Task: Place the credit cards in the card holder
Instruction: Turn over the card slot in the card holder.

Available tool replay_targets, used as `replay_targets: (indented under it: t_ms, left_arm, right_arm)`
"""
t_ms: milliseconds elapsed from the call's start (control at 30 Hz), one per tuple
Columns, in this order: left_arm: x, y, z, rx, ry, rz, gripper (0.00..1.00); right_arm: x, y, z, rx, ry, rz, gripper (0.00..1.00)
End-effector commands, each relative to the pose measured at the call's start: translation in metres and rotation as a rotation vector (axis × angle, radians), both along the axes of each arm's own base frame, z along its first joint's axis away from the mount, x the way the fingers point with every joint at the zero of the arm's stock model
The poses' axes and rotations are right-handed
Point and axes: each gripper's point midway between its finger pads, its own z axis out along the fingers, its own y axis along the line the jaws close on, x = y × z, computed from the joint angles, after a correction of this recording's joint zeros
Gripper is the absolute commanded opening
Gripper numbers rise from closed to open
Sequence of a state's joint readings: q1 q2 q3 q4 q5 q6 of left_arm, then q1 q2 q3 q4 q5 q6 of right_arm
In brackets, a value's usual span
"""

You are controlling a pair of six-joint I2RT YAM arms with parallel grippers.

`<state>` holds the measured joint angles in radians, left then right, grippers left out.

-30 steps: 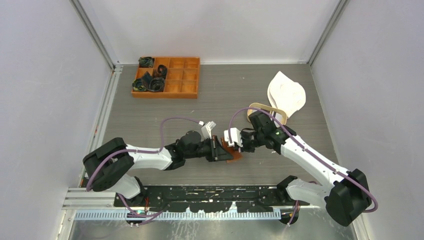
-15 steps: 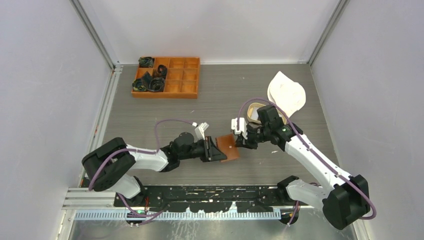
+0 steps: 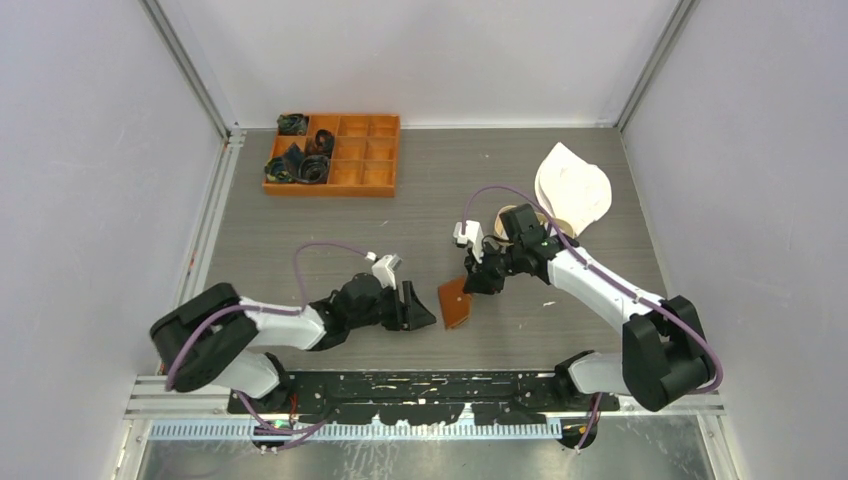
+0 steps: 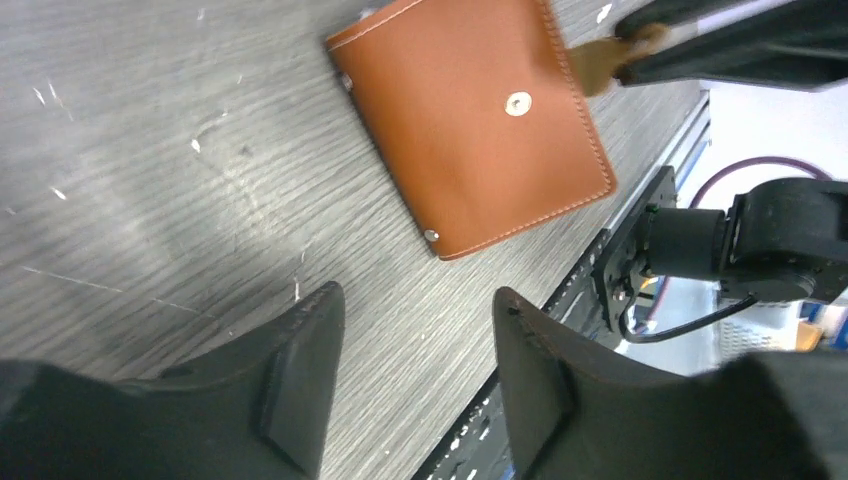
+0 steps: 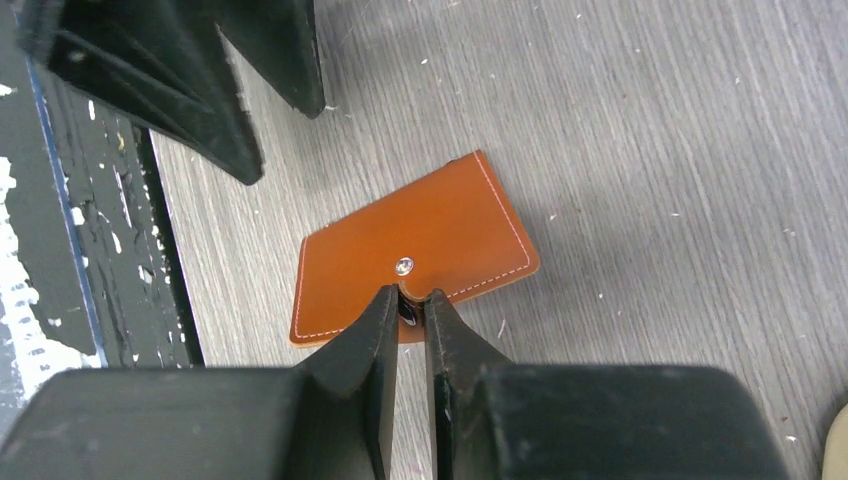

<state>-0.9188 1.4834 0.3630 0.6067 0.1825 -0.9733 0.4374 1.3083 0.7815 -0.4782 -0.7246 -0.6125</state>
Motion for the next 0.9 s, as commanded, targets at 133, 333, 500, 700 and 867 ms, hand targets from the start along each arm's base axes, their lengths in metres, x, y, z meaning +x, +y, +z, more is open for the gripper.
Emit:
replay_targets:
  t_ms: [133, 333, 500, 700, 867]
  left_arm:
    - [-0.006, -0.020, 0.069, 0.060, -0.476, -0.086, 0.77]
    - [-0.002, -0.017, 0.069, 0.359, -0.633, 0.094, 0.90]
    - [0.014, -0.025, 0.067, 0.524, -0.578, 0.218, 0.85]
    - [0.013, -0.049, 0.060, 0.560, -0.563, 0.188, 0.78]
    - [0.019, -0.063, 0.053, 0.602, -0.575, 0.180, 0.68]
  right_arm:
    - [0.011, 0.009, 0.020, 0.084, -0.021, -0.029, 0.01]
    - [0.012, 0.009, 0.020, 0.095, 0.007, -0.052, 0.01]
    - [0.015, 0.010, 0.021, 0.102, 0.020, -0.069, 0.01]
    - [0.017, 0.009, 0.021, 0.100, 0.030, -0.084, 0.01]
    - [0.016, 0.010, 0.022, 0.107, 0.036, -0.081, 0.01]
